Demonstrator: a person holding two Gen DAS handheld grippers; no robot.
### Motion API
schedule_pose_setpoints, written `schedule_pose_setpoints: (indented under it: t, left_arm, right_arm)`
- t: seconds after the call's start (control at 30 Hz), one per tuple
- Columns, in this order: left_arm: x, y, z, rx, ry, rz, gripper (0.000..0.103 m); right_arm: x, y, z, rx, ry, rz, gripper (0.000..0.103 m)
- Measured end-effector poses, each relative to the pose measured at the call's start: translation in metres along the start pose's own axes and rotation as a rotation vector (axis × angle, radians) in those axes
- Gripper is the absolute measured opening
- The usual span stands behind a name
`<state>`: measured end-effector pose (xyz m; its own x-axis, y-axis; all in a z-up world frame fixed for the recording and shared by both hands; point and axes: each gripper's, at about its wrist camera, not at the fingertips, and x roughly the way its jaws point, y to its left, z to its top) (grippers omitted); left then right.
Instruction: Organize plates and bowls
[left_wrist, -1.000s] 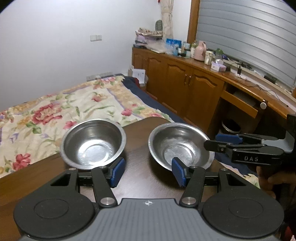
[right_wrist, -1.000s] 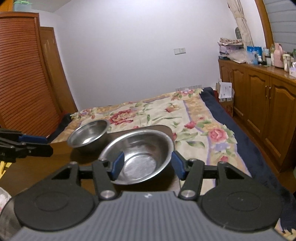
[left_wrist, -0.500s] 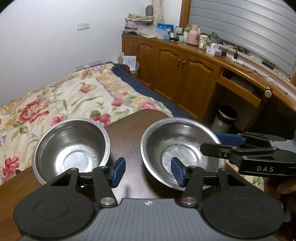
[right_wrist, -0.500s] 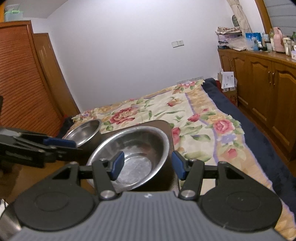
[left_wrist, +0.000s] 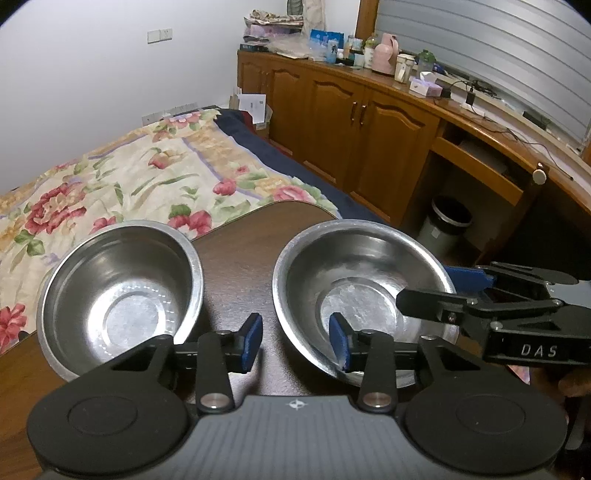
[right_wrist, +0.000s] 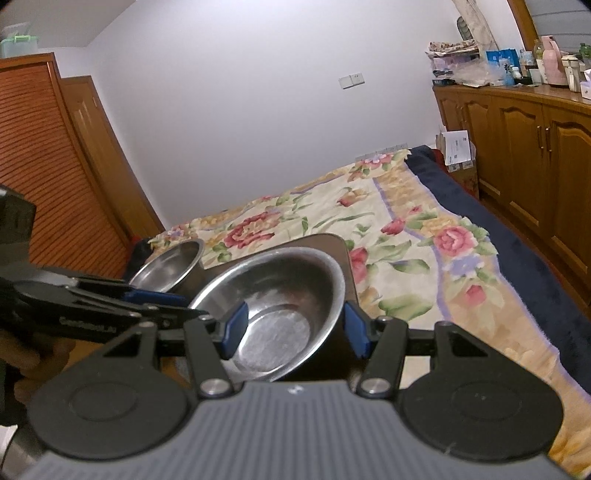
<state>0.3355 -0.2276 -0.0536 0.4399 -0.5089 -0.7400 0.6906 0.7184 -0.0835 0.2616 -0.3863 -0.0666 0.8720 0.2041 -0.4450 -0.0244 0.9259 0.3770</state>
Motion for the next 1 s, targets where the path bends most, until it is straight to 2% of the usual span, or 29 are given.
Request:
schedule_pose_setpoints:
  t: [0.2,0.3,0.4,0.43,0.57,1.0]
  left_arm:
    - [0.004,0.003,-0.001,-0.024,0.019,-0.024,0.021]
    - [-0.002,0.003,-0.002,-0.022,0.010,0.008,0.021]
    - [-0.011,0.005,0.000,-0.027,-0.006,0.007,0.020]
    - [-0.015,0.005,0.000,-0.024,-0.014,0.011,0.020]
    - [-0.031,0.004,0.002,-0.025,-0.050,0.017,0.019]
    - [-0.084,-0.011,0.004,0.003,-0.156,0.030,0.019]
  right_arm:
    - [0.003,0.003,-0.001,-0.018,0.026,-0.007,0.057]
    - [0.004,0.004,-0.001,-0.019,0.037,-0.006,0.056]
    - [0.003,0.005,-0.001,-0.017,0.047,-0.006,0.041]
    - [0.002,0.006,-0.001,-0.020,0.046,-0.011,0.031]
    - [-0.006,0.013,0.004,-0.032,0.027,-0.007,0.022]
    - [-0.034,0.039,0.021,-0.087,-0.043,-0.011,0.019]
